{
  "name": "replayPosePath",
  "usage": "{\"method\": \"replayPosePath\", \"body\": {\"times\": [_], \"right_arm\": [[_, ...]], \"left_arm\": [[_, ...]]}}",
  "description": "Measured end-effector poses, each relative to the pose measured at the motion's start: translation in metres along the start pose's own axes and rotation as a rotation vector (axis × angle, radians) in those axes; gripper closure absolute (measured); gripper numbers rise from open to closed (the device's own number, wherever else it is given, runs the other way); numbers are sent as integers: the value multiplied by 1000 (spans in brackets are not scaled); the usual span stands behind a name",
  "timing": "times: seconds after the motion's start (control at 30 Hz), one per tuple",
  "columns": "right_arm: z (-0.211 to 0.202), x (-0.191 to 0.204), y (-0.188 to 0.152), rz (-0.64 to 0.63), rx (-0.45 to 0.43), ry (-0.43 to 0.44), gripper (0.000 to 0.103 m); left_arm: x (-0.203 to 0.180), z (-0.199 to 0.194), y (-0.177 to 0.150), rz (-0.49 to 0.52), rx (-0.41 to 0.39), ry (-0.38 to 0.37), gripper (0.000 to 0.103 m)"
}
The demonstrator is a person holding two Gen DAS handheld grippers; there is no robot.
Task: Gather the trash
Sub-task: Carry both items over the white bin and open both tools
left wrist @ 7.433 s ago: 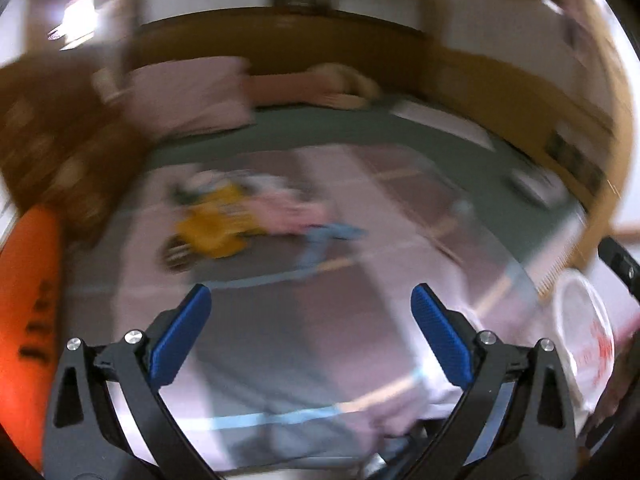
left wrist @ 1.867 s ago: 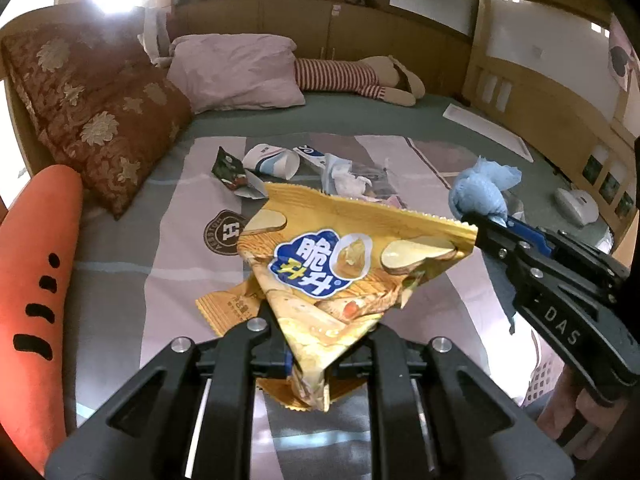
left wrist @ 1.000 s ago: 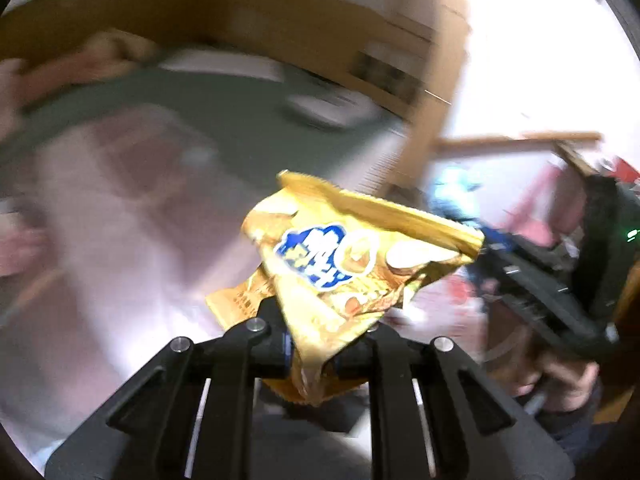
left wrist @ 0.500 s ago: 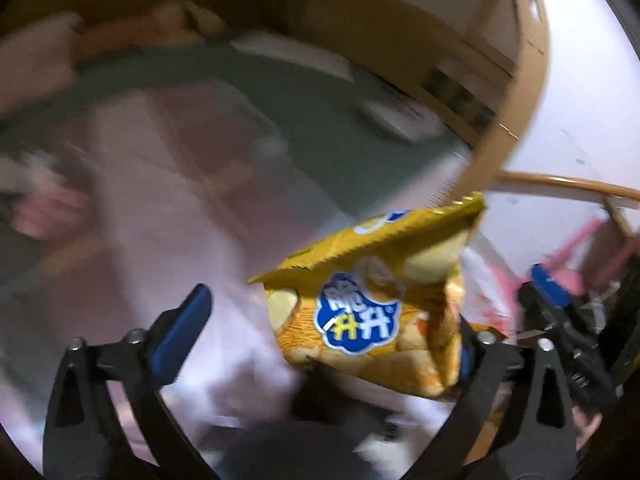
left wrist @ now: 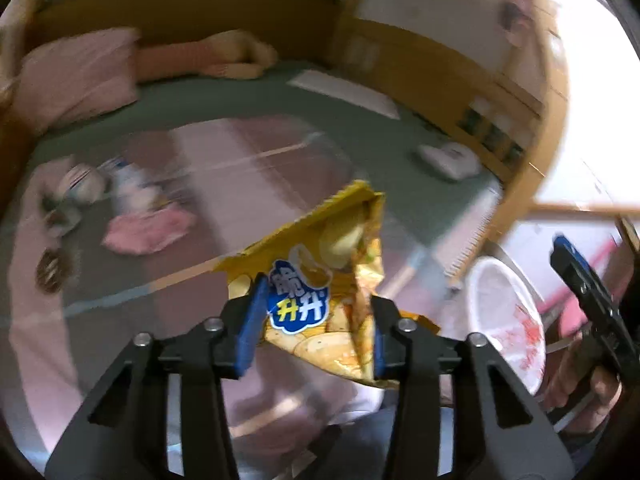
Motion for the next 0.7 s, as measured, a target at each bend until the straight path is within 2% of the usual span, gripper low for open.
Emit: {"method": "replayPosePath", "body": {"times": [0.13, 0.17, 0.2, 0.23, 0.27, 0.3, 0.4, 0.43, 0.5, 0.53, 0.6, 0.7], "right_arm": [[-50, -43, 21, 37, -57, -65, 14], [-60, -56, 22, 25, -41, -86, 11], [-66, -64, 21, 6, -26, -108, 9], [-73, -74, 19, -31, -11, -156, 9], [-83, -87, 12, -86, 2, -231, 9], [-86, -94, 5, -123, 18, -268, 7], [-94, -121, -25, -231, 104, -369, 7], [-97, -131, -33, -221, 108, -389, 7], [-97, -144, -41, -161, 85, -365, 7], [-92, -150, -45, -133, 91, -365, 7], [-73, -157, -56, -134, 132, -404, 7], [-31, -166, -88, -205, 264, -493, 7]], "left_arm": [[-118, 19, 6, 200, 39, -147, 67], [-140, 26, 5, 233, 54, -164, 52], [-171, 37, 4, 280, 77, -174, 14], [-193, 45, 5, 307, 70, -177, 5], [-207, 51, 5, 315, 56, -184, 3], [-222, 59, 4, 316, 59, -200, 3], [-256, 99, -3, 216, 191, -306, 3], [-264, 109, -5, 189, 229, -329, 3], [-275, 123, -14, 164, 298, -389, 3], [-283, 130, -21, 139, 354, -440, 4], [-291, 132, -29, 87, 405, -514, 4], [-293, 129, -32, -12, 451, -633, 4]]}}
Point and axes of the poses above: each gripper's, at about its wrist camera, not at the fingertips, and z roughly the way its jaws point, x to its left, y to its top, the point moved 6 cm from there along z, roughly the way its jaws point, and after that the axes turned 1 degree about x, right-handed, at the moved point
